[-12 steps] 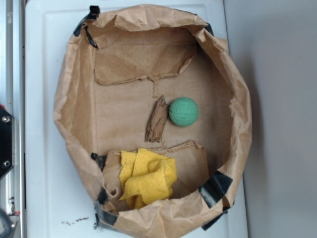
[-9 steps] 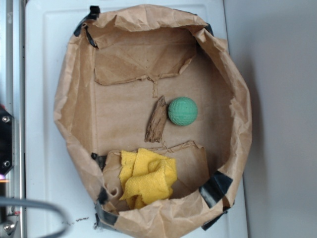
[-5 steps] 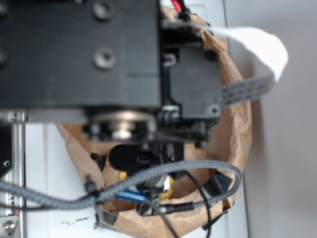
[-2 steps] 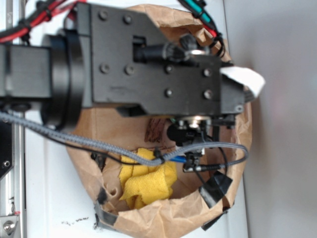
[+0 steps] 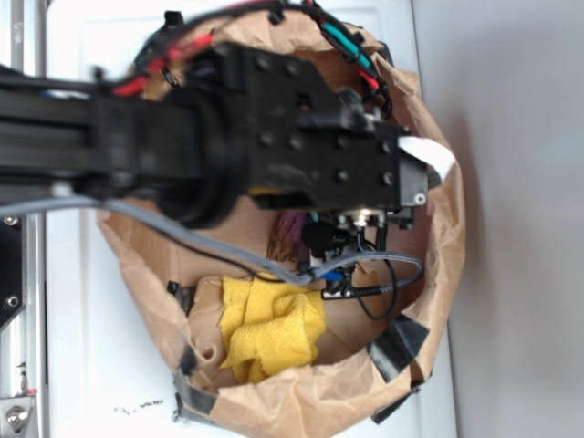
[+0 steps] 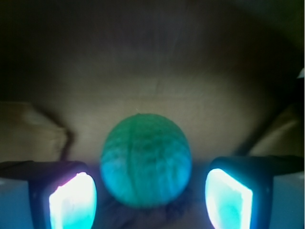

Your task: Grab the green ball.

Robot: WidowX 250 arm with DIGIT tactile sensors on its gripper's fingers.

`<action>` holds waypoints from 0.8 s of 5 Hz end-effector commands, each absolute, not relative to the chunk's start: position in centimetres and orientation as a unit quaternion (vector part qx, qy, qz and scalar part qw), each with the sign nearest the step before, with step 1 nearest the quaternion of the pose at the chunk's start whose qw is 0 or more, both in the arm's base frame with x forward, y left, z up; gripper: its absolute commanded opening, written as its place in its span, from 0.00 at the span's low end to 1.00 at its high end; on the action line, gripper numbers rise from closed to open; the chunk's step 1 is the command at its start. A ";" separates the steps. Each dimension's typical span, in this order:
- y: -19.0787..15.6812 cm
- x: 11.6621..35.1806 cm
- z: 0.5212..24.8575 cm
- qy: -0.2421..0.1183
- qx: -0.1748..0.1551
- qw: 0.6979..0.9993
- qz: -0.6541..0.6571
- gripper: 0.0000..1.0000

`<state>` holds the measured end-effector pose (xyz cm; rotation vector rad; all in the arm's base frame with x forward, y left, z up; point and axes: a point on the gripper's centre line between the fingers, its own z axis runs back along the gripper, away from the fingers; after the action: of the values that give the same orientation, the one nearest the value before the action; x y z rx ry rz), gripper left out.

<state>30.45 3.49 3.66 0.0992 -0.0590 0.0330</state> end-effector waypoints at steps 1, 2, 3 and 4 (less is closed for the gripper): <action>4.8 34.5 3.4 -0.047 0.060 0.996 0.035 1.00; 4.1 34.2 2.2 -0.050 0.068 0.996 0.028 0.00; 3.9 33.5 3.5 -0.068 0.057 0.996 0.014 0.00; 4.0 32.4 6.2 -0.072 0.041 0.996 0.012 0.00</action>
<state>31.65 3.08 4.14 0.0696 -0.0649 0.0041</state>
